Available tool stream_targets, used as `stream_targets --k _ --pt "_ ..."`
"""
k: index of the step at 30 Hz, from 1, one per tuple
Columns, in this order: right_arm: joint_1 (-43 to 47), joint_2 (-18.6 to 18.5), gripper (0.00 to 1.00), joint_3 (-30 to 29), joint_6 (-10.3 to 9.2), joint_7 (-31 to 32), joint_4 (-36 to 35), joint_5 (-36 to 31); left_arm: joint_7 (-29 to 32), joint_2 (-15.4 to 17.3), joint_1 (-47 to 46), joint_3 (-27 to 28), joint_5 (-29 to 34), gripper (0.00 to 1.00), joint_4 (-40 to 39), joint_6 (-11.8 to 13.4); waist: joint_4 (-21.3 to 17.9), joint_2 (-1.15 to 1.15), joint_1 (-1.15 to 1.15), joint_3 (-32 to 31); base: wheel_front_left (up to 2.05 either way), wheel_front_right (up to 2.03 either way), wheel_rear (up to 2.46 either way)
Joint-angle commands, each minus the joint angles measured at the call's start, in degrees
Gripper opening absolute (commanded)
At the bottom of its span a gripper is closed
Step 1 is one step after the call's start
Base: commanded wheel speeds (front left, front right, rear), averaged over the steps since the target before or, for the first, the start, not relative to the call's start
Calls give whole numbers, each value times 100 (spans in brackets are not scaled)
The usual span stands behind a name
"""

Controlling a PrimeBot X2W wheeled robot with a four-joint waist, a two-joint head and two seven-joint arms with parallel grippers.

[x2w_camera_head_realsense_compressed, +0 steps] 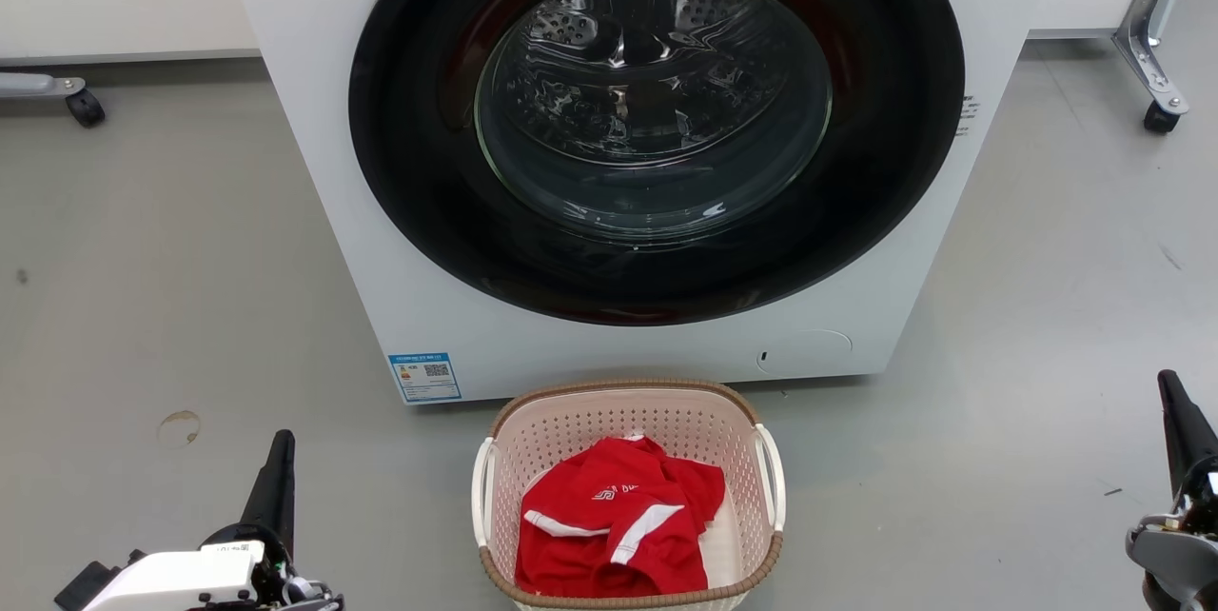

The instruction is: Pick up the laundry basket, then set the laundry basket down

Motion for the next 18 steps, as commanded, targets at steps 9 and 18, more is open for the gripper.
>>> stream_targets --k 9,18 --pt "-275 -135 0 66 28 32 -154 12 -3 42 -283 195 -29 0 -131 -59 0 0 0 0 0 0 0" --pt "-275 -133 0 62 28 34 -154 9 3 37 -283 202 -23 0 -131 -59 0 0 0 0 0 0 0"
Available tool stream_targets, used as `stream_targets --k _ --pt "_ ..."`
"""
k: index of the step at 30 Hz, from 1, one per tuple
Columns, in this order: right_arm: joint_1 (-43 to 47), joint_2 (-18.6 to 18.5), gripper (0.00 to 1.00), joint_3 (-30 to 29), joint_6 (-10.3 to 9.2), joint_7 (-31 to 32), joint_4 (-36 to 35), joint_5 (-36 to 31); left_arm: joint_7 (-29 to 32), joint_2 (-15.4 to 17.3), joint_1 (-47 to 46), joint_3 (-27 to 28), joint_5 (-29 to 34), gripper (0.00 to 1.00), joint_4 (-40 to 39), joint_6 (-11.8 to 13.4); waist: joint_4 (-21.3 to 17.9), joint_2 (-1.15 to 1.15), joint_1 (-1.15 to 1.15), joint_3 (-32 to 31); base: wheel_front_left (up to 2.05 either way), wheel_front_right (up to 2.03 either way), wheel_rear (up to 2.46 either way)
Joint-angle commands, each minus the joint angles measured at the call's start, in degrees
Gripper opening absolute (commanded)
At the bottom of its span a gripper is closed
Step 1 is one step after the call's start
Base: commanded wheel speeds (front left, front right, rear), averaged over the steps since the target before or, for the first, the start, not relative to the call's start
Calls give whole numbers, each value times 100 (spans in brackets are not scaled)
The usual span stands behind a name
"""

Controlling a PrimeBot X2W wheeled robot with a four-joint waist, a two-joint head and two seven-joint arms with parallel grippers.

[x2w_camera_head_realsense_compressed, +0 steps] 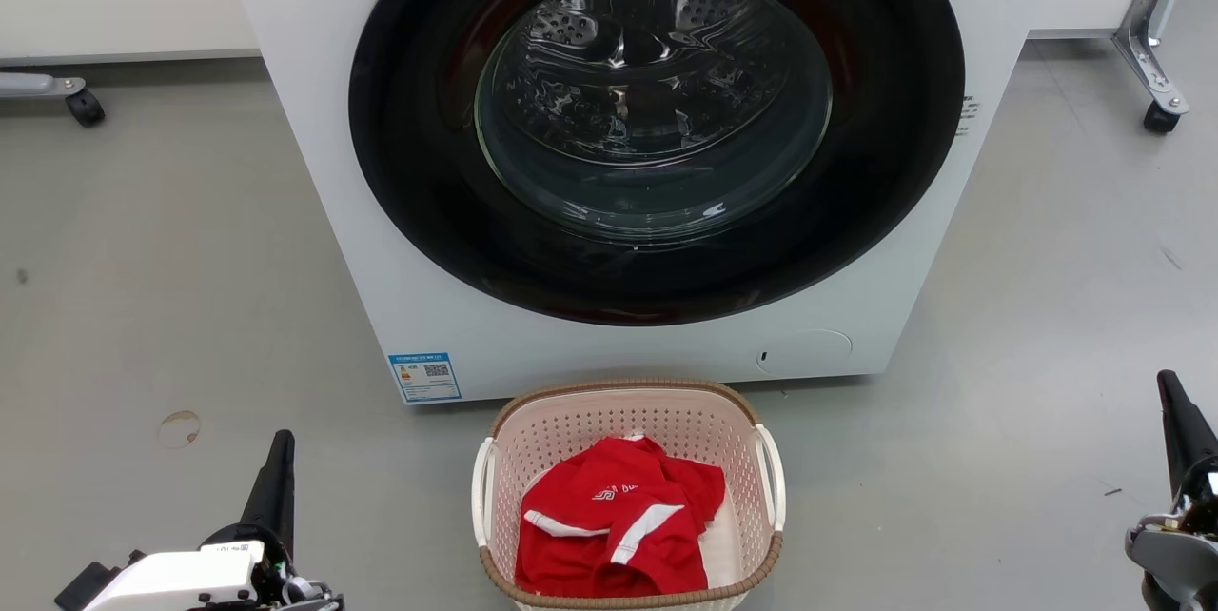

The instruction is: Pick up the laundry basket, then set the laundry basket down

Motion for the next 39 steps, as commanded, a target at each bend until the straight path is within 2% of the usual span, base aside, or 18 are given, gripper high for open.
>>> stream_targets --k 1,39 --pt "-275 -146 0 67 28 34 -154 9 3 48 -282 191 -22 0 -132 -59 0 0 0 0 0 0 0" --pt "-276 -139 0 57 28 42 -153 0 23 31 -284 216 -1 0 -132 -59 0 0 0 0 0 0 0"
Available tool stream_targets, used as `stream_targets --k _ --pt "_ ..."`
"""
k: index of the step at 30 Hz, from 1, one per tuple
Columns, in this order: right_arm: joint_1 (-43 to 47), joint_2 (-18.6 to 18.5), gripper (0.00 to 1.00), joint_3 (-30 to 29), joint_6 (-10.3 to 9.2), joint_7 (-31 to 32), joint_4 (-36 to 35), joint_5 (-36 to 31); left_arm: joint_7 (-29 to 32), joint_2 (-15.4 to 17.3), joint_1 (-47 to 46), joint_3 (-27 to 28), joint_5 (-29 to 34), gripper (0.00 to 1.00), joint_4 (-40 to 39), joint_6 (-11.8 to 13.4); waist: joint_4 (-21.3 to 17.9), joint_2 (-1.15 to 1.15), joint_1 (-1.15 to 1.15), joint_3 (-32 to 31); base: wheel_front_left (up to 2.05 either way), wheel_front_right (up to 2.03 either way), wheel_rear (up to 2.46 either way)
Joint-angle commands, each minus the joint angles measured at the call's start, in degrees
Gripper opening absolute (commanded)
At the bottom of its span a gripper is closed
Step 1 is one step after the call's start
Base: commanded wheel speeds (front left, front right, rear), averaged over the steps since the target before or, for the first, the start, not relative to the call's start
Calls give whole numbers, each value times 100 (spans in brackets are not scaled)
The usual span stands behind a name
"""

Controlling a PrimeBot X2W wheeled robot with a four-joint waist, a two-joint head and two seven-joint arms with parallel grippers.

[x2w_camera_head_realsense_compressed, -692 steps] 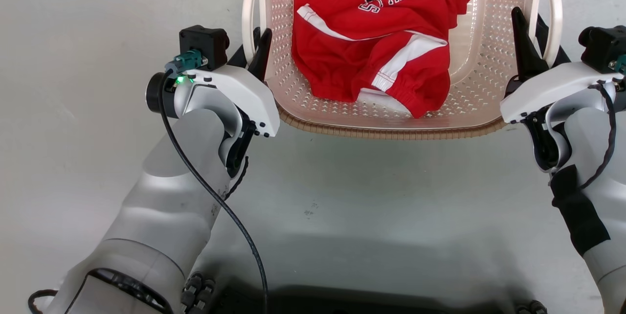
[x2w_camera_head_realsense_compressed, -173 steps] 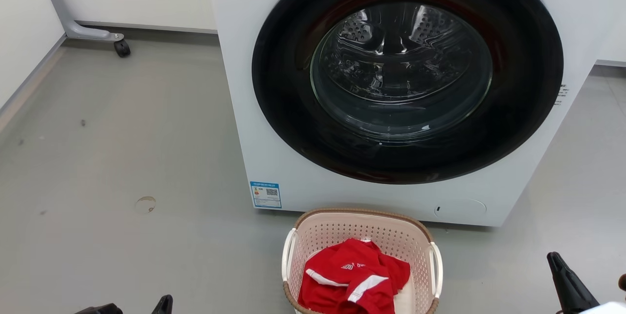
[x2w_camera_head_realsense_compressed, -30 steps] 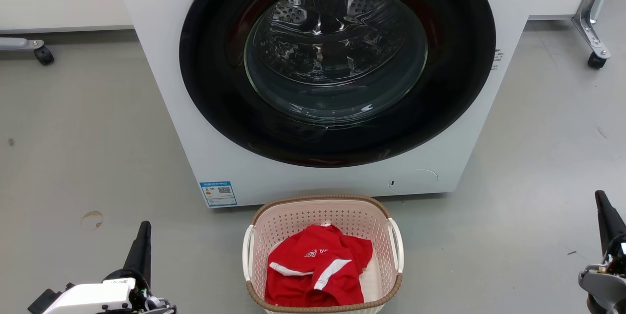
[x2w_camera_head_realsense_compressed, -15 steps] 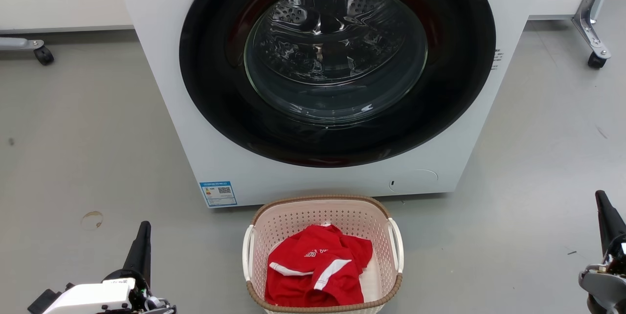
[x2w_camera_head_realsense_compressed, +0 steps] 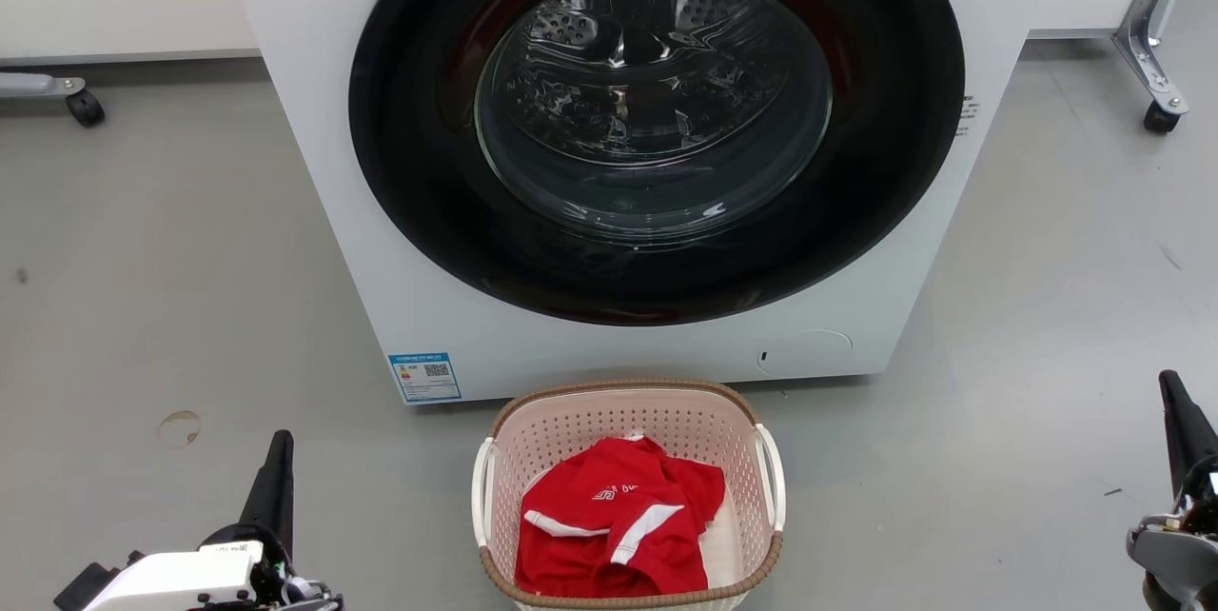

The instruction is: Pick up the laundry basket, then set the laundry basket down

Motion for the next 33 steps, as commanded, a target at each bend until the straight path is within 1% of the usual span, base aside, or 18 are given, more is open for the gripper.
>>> stream_targets --k 1,33 --pt "-276 -142 0 78 28 41 -153 0 23 41 -285 195 0 0 -132 -59 0 0 0 0 0 0 0" --pt "-277 -139 0 73 28 45 -153 -4 33 33 -286 208 11 0 -132 -59 0 0 0 0 0 0 0"
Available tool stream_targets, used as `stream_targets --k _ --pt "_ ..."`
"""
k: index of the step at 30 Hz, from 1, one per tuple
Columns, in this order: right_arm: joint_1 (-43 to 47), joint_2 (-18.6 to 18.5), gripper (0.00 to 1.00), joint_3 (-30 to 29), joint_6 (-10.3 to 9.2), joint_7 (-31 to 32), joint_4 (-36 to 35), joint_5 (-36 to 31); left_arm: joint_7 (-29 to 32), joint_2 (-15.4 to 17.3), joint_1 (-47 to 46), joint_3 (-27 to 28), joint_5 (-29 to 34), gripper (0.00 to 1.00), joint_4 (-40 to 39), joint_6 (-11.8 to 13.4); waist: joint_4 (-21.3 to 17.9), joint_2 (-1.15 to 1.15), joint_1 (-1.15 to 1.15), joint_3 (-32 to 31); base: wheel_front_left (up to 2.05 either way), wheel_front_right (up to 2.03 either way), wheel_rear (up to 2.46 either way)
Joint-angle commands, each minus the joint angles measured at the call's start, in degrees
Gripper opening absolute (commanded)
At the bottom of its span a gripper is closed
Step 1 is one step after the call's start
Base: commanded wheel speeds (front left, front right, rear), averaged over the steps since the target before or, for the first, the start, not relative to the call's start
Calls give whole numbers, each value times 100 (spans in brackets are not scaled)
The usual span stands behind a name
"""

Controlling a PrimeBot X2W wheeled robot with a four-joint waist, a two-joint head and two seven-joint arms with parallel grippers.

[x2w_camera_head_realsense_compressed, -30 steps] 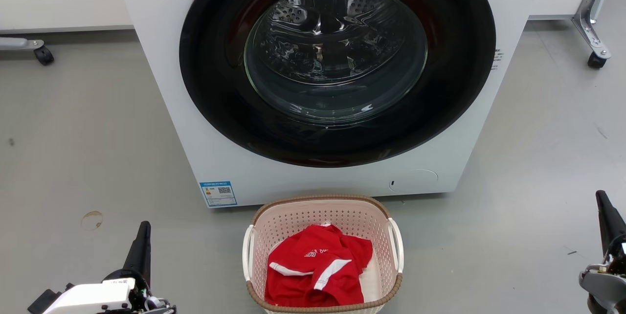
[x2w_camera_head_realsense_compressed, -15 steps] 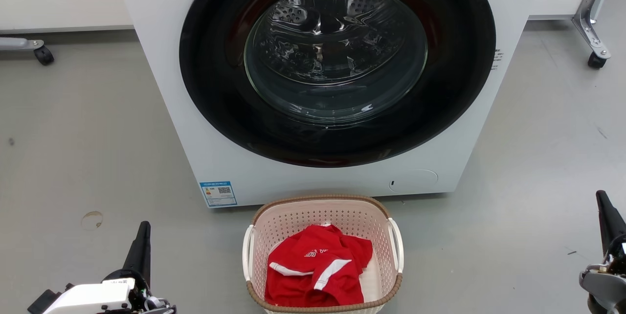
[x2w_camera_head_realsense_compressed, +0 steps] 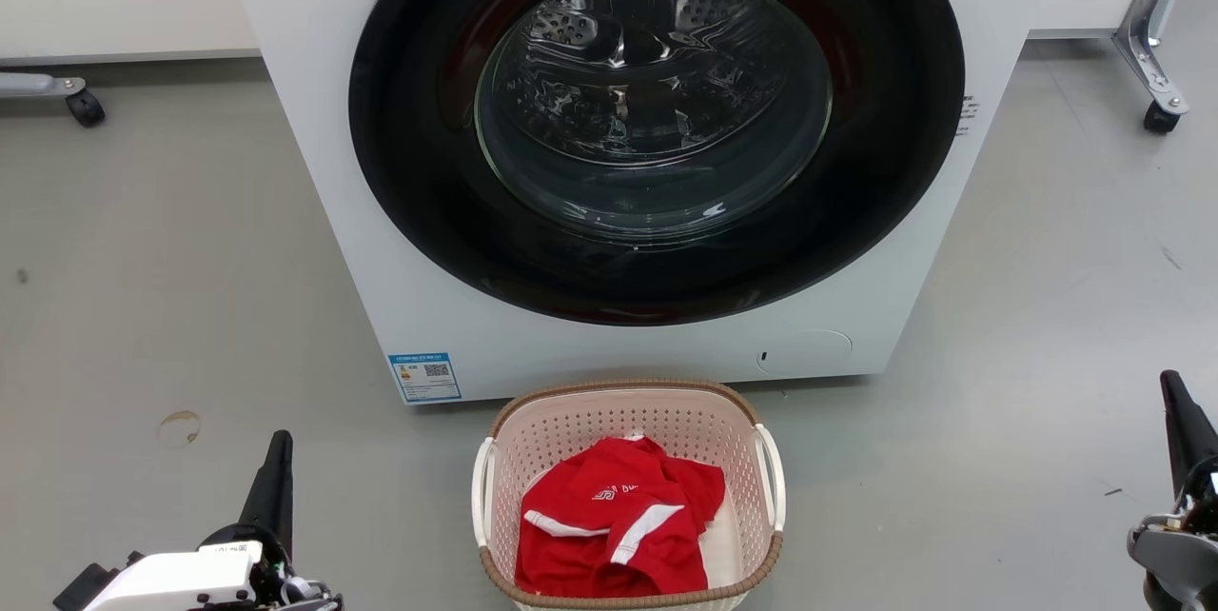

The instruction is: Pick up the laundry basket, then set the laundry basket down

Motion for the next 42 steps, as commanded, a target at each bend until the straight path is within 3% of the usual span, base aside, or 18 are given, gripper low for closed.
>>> stream_targets --k 1,42 --pt "-277 -141 0 86 28 45 -153 -4 31 45 -286 188 10 0 -132 -59 0 0 0 0 0 0 0" --pt "-277 -138 0 83 28 48 -153 -8 39 39 -287 198 18 0 -132 -59 0 0 0 0 0 0 0"
